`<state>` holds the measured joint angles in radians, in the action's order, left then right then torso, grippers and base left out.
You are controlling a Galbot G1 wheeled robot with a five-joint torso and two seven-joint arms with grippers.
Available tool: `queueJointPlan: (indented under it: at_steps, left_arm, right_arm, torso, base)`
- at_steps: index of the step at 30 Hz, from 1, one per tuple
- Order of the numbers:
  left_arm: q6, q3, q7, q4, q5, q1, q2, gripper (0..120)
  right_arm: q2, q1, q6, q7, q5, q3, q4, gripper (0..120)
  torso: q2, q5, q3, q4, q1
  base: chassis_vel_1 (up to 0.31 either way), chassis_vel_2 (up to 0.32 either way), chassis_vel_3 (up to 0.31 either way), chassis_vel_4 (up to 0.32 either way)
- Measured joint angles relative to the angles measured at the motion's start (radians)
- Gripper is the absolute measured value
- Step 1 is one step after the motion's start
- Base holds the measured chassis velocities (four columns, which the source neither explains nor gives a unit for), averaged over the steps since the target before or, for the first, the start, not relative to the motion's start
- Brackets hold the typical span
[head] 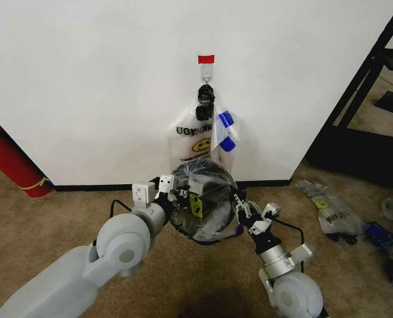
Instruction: Pick up the garbage bag from the wall and place it over the trash bin.
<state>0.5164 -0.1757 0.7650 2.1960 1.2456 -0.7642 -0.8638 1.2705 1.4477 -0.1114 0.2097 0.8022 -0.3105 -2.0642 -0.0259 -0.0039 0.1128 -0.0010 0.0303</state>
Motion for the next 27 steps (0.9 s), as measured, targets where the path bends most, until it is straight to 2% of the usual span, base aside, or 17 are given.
queueJointPlan:
  at_steps: [12, 18, 23, 27]
  left_arm:
    - [0.052, -0.037, -0.005, -0.046, -0.098, -0.002, 0.006, 0]
    - [0.035, -0.013, -0.016, 0.004, -0.075, 0.015, 0.021, 0]
    - [0.024, -0.027, -0.029, 0.029, -0.062, 0.023, 0.013, 0]
    - [0.025, -0.066, -0.028, -0.022, -0.085, 0.040, -0.010, 0]
  right_arm:
    - [-0.004, 0.007, 0.002, 0.008, -0.017, 0.010, -0.012, 0]
    - [-0.003, 0.008, 0.002, 0.009, -0.019, 0.009, -0.011, 0]
    - [0.001, 0.008, 0.002, 0.009, -0.026, 0.012, -0.009, 0]
    - [0.004, 0.012, 0.002, 0.011, -0.037, 0.017, -0.014, 0]
  torso:
    - [0.000, 0.0000, 0.000, 0.0001, 0.000]
    - [0.000, 0.0000, 0.000, 0.0001, 0.000]
    - [0.000, 0.0000, 0.000, 0.0000, 0.000]
    - [0.000, 0.0000, 0.000, 0.0001, 0.000]
  base:
    - [0.000, 0.000, 0.000, 0.000]
    - [0.000, 0.000, 0.000, 0.000]
    - [0.000, 0.000, 0.000, 0.000]
    - [0.000, 0.000, 0.000, 0.000]
